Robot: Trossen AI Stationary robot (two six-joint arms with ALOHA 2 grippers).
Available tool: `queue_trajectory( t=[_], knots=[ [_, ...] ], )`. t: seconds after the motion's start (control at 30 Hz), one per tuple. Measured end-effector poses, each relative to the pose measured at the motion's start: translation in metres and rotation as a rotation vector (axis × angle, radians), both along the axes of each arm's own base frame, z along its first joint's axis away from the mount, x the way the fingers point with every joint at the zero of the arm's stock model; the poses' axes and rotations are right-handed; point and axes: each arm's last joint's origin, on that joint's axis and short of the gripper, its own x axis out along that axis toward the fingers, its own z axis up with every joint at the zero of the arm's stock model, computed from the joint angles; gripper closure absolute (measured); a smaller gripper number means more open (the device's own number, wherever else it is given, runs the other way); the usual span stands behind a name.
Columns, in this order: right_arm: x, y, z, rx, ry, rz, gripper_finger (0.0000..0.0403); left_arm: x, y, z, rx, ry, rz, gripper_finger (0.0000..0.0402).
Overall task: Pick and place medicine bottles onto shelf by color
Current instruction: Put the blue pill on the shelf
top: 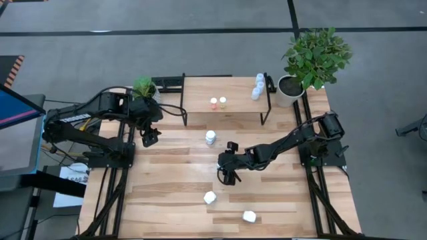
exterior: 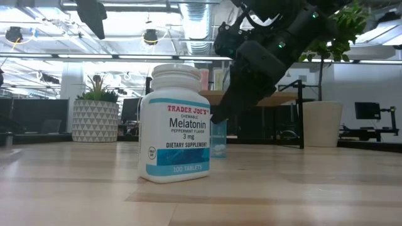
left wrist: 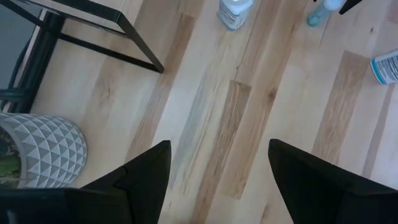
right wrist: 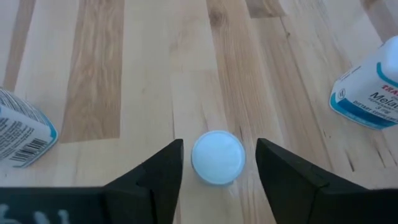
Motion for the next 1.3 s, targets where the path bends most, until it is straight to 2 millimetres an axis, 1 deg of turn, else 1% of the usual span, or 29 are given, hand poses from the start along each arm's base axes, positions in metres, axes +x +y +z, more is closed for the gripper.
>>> queue_trajectory(
  t=[0.37, 0.43, 0.57, 0.63, 0.7, 0.73, 0.8, 0.83, 0.97, 1.13, 1.23, 1.3],
  knots=[
    [0.000, 0.000, 0.000, 0.001, -0.003, -0.001, 0.0285, 0.000, 0.000, 0.000, 0.000, 0.000, 0.001, 0.0145],
    [0.000, 0.000, 0.001, 0.004, -0.009, -0.003, 0.0293, 0.000, 0.000, 0.000, 0.000, 0.000, 0.001, 0.0145],
    [0.004, 0.001, 0.010, 0.012, -0.042, -0.003, 0.0292, 0.000, 0.000, 0.000, 0.002, 0.000, 0.002, 0.0145],
    [0.004, -0.001, 0.020, 0.007, -0.041, -0.002, 0.0290, 0.000, 0.000, 0.000, 0.003, 0.000, 0.002, 0.0145],
    [0.010, -0.002, 0.033, 0.008, -0.058, -0.008, 0.0290, 0.000, 0.000, 0.000, 0.004, 0.000, 0.002, 0.0145],
    [0.009, -0.005, 0.040, 0.005, -0.046, -0.014, 0.0291, 0.000, 0.000, 0.000, 0.004, 0.000, 0.001, 0.0145],
    [0.009, -0.011, 0.056, -0.003, -0.030, -0.031, 0.0293, 0.000, 0.000, 0.000, 0.005, -0.001, -0.001, 0.0145],
    [0.012, -0.014, 0.065, 0.001, -0.050, -0.043, 0.0293, 0.001, 0.000, 0.000, 0.006, -0.004, -0.001, 0.0145],
    [0.009, -0.034, 0.100, -0.011, -0.087, -0.107, 0.0291, 0.003, 0.001, 0.001, 0.010, -0.017, -0.004, 0.0145],
    [-0.003, -0.064, 0.137, -0.016, -0.123, -0.198, 0.0293, 0.006, 0.001, 0.001, 0.013, -0.036, -0.004, 0.0145],
    [-0.014, -0.082, 0.152, -0.018, -0.134, -0.250, 0.0293, 0.007, 0.001, 0.002, 0.016, -0.051, -0.004, 0.0145],
    [-0.024, -0.094, 0.157, -0.023, -0.114, -0.285, 0.0291, 0.007, 0.001, 0.002, 0.017, -0.053, -0.003, 0.0145]
  ],
)
